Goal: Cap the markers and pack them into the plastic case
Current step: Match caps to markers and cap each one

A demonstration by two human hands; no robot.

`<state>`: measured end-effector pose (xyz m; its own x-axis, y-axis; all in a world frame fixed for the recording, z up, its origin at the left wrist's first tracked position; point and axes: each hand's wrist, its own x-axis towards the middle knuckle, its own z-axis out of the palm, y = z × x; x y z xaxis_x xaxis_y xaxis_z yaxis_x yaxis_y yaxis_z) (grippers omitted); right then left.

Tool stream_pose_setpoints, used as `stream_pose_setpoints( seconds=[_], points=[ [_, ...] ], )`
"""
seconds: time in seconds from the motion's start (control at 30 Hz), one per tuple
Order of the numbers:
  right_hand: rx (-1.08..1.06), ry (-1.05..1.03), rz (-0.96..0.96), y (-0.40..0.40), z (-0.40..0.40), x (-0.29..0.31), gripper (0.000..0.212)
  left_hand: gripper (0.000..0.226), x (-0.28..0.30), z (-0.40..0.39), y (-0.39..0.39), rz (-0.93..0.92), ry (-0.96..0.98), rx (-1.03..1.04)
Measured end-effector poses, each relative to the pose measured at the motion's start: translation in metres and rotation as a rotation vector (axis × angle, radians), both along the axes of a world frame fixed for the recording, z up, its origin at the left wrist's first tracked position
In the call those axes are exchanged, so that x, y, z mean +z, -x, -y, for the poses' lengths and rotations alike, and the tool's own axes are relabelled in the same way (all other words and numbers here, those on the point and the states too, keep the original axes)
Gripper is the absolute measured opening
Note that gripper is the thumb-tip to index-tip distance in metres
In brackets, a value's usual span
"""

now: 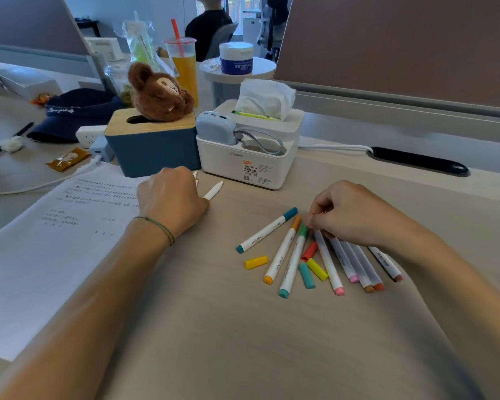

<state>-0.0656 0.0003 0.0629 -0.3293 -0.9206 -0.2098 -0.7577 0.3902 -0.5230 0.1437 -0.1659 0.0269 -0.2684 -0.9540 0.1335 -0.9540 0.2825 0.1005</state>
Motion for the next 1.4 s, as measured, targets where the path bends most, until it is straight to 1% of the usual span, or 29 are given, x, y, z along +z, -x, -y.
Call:
stream_pose_setpoints(
  seconds=[0.07, 0.13, 0.2, 0.27, 0.37, 0.43, 0.53, 0.6, 0.63, 0.7, 0.8, 0.83, 0.9, 0.97, 1.07, 1.13, 1.27, 1.4],
  points=[
    [-0.031, -0.003, -0.011, 0.000, 0.002, -0.002, 0.021, 0.026, 0.001, -0.004, 0.001, -0.102, -0.060, -0.041],
    [-0.076, -0.008, -0.035, -0.001, 0.004, -0.008, 0.024, 0.022, 0.004, -0.010, 0.005, -0.318, -0.204, -0.109],
    [-0.121, 0.000, -0.080, -0.004, 0.006, -0.018, 0.030, 0.021, 0.010, -0.019, 0.010, -0.580, -0.418, -0.184],
    [-0.161, 0.015, -0.133, -0.009, 0.007, -0.027, 0.032, 0.021, 0.014, -0.030, 0.014, -0.772, -0.659, -0.252],
    [-0.194, 0.035, -0.216, -0.016, 0.007, -0.034, 0.036, 0.023, 0.017, -0.039, 0.015, -0.974, -0.899, -0.303],
    [-0.204, 0.043, -0.257, -0.019, 0.008, -0.035, 0.038, 0.027, 0.019, -0.041, 0.016, -1.063, -1.033, -0.302],
    [-0.220, 0.037, -0.301, -0.020, 0.010, -0.035, 0.033, 0.026, 0.023, -0.045, 0.016, -1.042, -1.173, -0.332],
    [-0.218, 0.012, -0.255, -0.019, 0.011, -0.034, 0.032, 0.023, 0.024, -0.048, 0.017, -1.046, -1.231, -0.315],
    [-0.215, 0.006, -0.188, -0.017, 0.010, -0.032, 0.032, 0.021, 0.025, -0.049, 0.018, -1.053, -1.246, -0.298],
    [-0.224, 0.035, 0.046, -0.013, 0.008, -0.023, 0.033, 0.017, 0.025, -0.051, 0.020, -1.058, -1.237, -0.279],
    [-0.276, 0.146, 0.443, -0.011, 0.005, -0.011, 0.026, 0.026, 0.021, -0.059, 0.029, -1.032, -1.128, -0.254],
    [-0.287, 0.171, 0.529, -0.012, 0.005, -0.008, 0.023, 0.027, 0.019, -0.064, 0.031, -1.019, -1.074, -0.273],
    [-0.277, 0.194, 0.626, -0.013, 0.004, -0.005, 0.019, 0.025, 0.014, -0.073, 0.036, -0.971, -0.994, -0.379],
    [-0.256, 0.215, 0.677, -0.013, 0.004, -0.004, 0.016, 0.031, 0.011, -0.080, 0.037, -0.936, -1.006, -0.483],
    [-0.233, 0.248, 0.683, -0.012, 0.004, -0.004, 0.015, 0.036, 0.007, -0.080, 0.035, -0.908, -1.040, -0.543],
    [-0.228, 0.261, 0.659, -0.011, 0.005, -0.004, 0.015, 0.039, 0.005, -0.078, 0.034, -0.892, -1.019, -0.558],
    [-0.245, 0.273, 0.612, -0.009, 0.003, -0.003, 0.024, 0.044, 0.008, -0.078, 0.033, -0.874, -0.990, -0.568],
    [-0.261, 0.229, 0.648, -0.012, 0.005, 0.000, 0.015, 0.044, 0.011, -0.078, 0.031, -0.825, -0.982, -0.561]
  ],
)
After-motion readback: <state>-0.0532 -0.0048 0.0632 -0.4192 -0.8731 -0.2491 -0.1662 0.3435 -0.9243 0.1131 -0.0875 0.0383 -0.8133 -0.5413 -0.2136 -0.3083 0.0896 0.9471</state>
